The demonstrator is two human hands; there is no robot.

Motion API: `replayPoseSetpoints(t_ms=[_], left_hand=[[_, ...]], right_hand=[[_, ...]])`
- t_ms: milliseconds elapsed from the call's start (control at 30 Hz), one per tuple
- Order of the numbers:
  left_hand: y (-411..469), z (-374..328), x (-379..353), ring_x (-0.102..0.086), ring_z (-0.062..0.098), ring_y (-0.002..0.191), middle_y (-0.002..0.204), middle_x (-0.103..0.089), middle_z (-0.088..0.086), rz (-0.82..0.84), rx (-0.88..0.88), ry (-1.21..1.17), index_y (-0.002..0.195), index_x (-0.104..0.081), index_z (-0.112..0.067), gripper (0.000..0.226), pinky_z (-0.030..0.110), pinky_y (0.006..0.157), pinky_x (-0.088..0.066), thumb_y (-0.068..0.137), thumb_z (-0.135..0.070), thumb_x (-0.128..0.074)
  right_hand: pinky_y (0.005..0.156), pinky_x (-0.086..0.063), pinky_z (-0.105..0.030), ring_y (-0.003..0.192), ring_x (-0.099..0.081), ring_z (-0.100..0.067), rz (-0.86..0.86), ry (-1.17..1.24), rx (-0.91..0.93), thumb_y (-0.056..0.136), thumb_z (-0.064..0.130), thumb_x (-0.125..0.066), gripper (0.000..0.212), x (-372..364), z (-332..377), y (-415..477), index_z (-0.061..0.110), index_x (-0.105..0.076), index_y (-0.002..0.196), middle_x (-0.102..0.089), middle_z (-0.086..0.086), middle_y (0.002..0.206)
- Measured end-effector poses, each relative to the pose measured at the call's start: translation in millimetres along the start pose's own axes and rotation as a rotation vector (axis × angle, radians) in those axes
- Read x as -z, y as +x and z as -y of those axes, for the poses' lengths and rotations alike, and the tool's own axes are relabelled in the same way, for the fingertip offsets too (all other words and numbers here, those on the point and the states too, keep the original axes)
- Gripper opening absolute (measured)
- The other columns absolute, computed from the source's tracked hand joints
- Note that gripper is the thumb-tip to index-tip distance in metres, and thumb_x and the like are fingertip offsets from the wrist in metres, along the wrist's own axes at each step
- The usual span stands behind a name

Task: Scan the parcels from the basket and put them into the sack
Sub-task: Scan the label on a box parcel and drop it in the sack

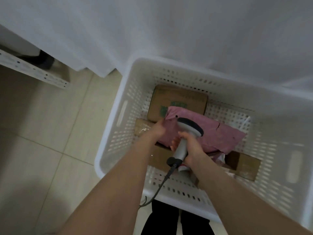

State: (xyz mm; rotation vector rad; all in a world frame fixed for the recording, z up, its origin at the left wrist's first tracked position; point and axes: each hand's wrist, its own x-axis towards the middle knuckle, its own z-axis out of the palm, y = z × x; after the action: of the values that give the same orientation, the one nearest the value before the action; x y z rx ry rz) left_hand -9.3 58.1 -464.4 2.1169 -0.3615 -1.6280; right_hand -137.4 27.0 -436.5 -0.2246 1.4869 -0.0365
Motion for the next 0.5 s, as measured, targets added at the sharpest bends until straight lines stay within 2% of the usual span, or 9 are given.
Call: replayPoseSetpoints(t_ms=[67, 100, 167, 267, 333, 400, 433, 500], left_hand=[[9.9, -1.5, -9.8, -0.064, 0.023, 0.097, 0.113, -0.064, 0.011, 0.089, 0.008, -0.156, 0.126, -0.056, -0.011, 0.037, 0.03, 0.078, -0.054, 0.095, 0.002, -0.041], [11.4, -2.0, -11.3, -0.064, 0.023, 0.095, 0.11, -0.066, 0.01, 0.087, 0.01, -0.219, 0.124, -0.058, -0.01, 0.038, 0.031, 0.078, -0.054, 0.093, 0.005, -0.042], [13.1, 6.1, -8.2, -0.062, 0.026, 0.094, 0.106, -0.065, 0.018, -0.048, 0.029, -0.29, 0.124, -0.057, 0.004, 0.034, 0.036, 0.086, -0.052, 0.092, 0.008, -0.044], [13.5, 39.7, 4.1, -0.06, 0.032, 0.097, 0.109, -0.062, 0.026, -0.282, 0.162, -0.107, 0.114, -0.056, 0.012, 0.025, 0.042, 0.088, -0.051, 0.092, 0.005, -0.046], [10.4, 64.4, 9.0, -0.06, 0.034, 0.099, 0.107, -0.062, 0.022, -0.275, 0.277, 0.061, 0.108, -0.058, 0.009, 0.022, 0.037, 0.083, -0.05, 0.094, 0.0, -0.044], [12.9, 82.5, 9.8, -0.06, 0.037, 0.105, 0.112, -0.062, 0.025, -0.215, 0.312, 0.139, 0.109, -0.06, 0.009, 0.025, 0.037, 0.085, -0.05, 0.094, -0.003, -0.044], [13.5, 87.4, 9.8, -0.061, 0.038, 0.102, 0.109, -0.062, 0.028, -0.192, 0.31, 0.111, 0.106, -0.061, 0.01, 0.024, 0.036, 0.081, -0.05, 0.094, -0.004, -0.045], [14.2, 93.1, 7.6, -0.061, 0.027, 0.079, 0.088, -0.061, 0.021, -0.15, 0.32, 0.069, 0.095, -0.062, 0.008, 0.02, 0.027, 0.062, -0.046, 0.095, -0.002, -0.045]], right_hand=[[0.071, -0.052, -0.037, 0.073, -0.059, -0.024, -0.055, -0.077, -0.039, 0.083, 0.016, -0.066, 0.015, 12.7, -2.7, 12.8, 0.004, -0.062, 0.092, -0.063, -0.009, 0.081], [0.072, -0.049, -0.038, 0.074, -0.056, -0.025, -0.076, -0.12, -0.054, 0.082, 0.016, -0.065, 0.015, 19.1, -4.3, 16.9, 0.004, -0.061, 0.092, -0.059, -0.011, 0.083], [0.078, -0.046, -0.039, 0.081, -0.054, -0.028, -0.079, -0.201, -0.082, 0.082, 0.015, -0.063, 0.021, 28.9, -10.8, 20.6, 0.003, -0.059, 0.099, -0.058, -0.013, 0.091], [0.085, -0.051, -0.043, 0.091, -0.058, -0.031, -0.055, -0.238, -0.143, 0.08, 0.014, -0.067, 0.037, 34.4, -24.3, 24.4, 0.002, -0.06, 0.114, -0.062, -0.015, 0.104], [0.077, -0.052, -0.039, 0.085, -0.059, -0.03, -0.016, -0.222, -0.144, 0.078, 0.012, -0.068, 0.037, 33.5, -31.0, 30.6, 0.003, -0.064, 0.114, -0.064, -0.013, 0.099], [0.076, -0.052, -0.037, 0.086, -0.059, -0.029, -0.009, -0.236, -0.115, 0.079, 0.013, -0.066, 0.035, 33.5, -33.6, 41.1, 0.004, -0.066, 0.113, -0.064, -0.012, 0.1], [0.079, -0.053, -0.038, 0.089, -0.06, -0.029, -0.01, -0.244, -0.101, 0.081, 0.014, -0.065, 0.032, 33.7, -34.3, 46.0, 0.004, -0.067, 0.111, -0.065, -0.011, 0.102], [0.08, -0.051, -0.038, 0.09, -0.06, -0.028, 0.006, -0.25, -0.083, 0.086, 0.016, -0.06, 0.021, 35.2, -37.0, 55.6, 0.008, -0.07, 0.102, -0.065, -0.008, 0.1]])
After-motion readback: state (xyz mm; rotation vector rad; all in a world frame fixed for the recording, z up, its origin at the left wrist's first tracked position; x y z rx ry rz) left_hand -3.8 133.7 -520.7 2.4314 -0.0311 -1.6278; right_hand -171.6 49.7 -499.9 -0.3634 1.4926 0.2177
